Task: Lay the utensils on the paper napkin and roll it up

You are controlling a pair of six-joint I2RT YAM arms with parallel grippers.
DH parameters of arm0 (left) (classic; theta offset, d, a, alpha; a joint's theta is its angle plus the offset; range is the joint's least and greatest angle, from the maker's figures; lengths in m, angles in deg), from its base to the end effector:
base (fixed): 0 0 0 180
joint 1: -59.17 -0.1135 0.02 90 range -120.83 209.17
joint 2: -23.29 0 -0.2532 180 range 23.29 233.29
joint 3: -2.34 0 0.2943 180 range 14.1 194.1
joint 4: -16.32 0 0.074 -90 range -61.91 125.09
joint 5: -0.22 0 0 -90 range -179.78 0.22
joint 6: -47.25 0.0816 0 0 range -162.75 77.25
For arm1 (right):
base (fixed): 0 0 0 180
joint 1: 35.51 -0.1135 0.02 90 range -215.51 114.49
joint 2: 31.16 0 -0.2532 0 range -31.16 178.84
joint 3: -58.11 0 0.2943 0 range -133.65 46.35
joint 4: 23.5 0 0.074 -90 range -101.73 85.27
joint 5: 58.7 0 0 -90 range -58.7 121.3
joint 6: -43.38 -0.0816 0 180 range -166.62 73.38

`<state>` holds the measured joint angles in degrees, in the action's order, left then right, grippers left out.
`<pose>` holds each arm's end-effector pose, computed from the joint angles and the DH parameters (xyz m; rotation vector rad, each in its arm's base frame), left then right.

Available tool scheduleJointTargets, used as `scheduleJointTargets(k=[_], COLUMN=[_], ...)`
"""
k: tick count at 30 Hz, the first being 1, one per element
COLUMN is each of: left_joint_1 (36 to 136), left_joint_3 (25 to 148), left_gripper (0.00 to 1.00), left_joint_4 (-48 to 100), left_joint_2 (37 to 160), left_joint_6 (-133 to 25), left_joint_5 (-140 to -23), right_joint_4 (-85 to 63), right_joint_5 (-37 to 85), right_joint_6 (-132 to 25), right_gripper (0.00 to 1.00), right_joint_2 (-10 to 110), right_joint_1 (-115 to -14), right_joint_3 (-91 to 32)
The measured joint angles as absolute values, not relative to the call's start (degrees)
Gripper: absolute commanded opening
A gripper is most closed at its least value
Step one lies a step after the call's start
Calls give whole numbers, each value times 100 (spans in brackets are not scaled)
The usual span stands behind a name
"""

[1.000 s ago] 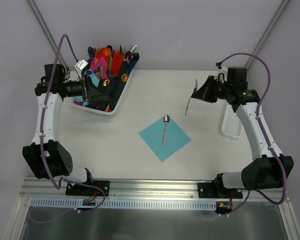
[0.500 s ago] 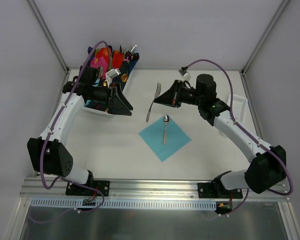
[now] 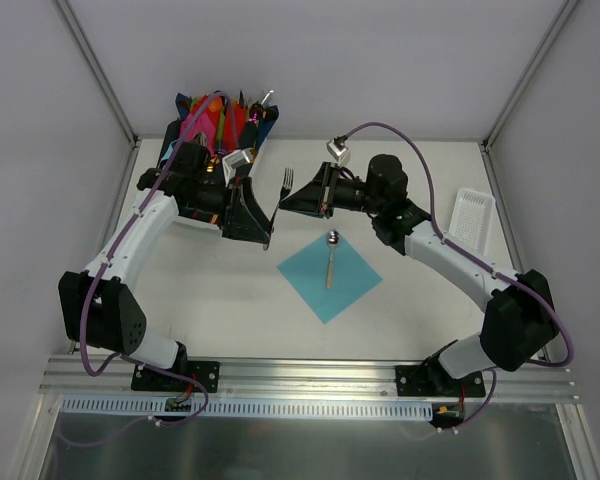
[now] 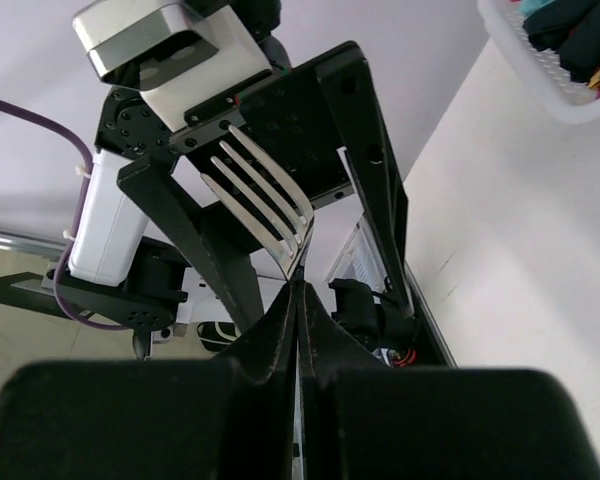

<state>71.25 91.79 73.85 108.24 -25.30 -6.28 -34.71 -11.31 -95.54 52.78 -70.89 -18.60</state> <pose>0.3166 -0.1507 0.3223 1.0383 1.7024 -1.6737 0.3096 0.2876 0.3376 -0.4920 1.7251 1.6692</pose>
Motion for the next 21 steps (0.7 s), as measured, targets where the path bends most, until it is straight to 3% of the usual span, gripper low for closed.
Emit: scheduleJointTargets(k=[1,4,5,8,9,12,14,16,18,21], left_joint_1=[7138,7157,7157,7162,7162,7162,7162,7162,7160,7162], left_joint_3=[9157,9072,9059,9048,9048,9043,9043,9043,9046,9105], left_gripper=[78,62,52,37,25,4,0,0,0,0], left_joint_4=[7385,7391,7393,7391,7391,7393,7395,7393,7389,7393], left_joint_2=[10819,10819,10819,10817,10817,10813,10813,10811,10811,10811], left_joint_6=[-2515,-2497,-2495,-2460,-2454,-2432,-2430,-2425,-2447,-2565], left_joint_5=[-626,-628,-628,-623,-626,-621,-610,-612,-626,-626], right_joint_4=[-3568,-3727,-3762,-3926,-3976,-4031,-4040,-4018,-3989,-3703], right_joint_5=[-1140,-1161,-1161,-1164,-1164,-1161,-1148,-1142,-1135,-976], right_joint_6=[-9609,-9738,-9760,-9856,-9880,-9913,-9922,-9952,-9950,-9775], right_gripper=[0,0,0,0,0,2,11,32,41,47], right_joint_2=[5309,5381,5399,5471,5488,5525,5569,5591,5589,5528], right_joint_1=[-7119,-7174,-7183,-7194,-7196,-7202,-7211,-7222,-7224,-7207], right_joint_3=[-1867,-1897,-1913,-1961,-1967,-1987,-2007,-2017,-2020,-2022])
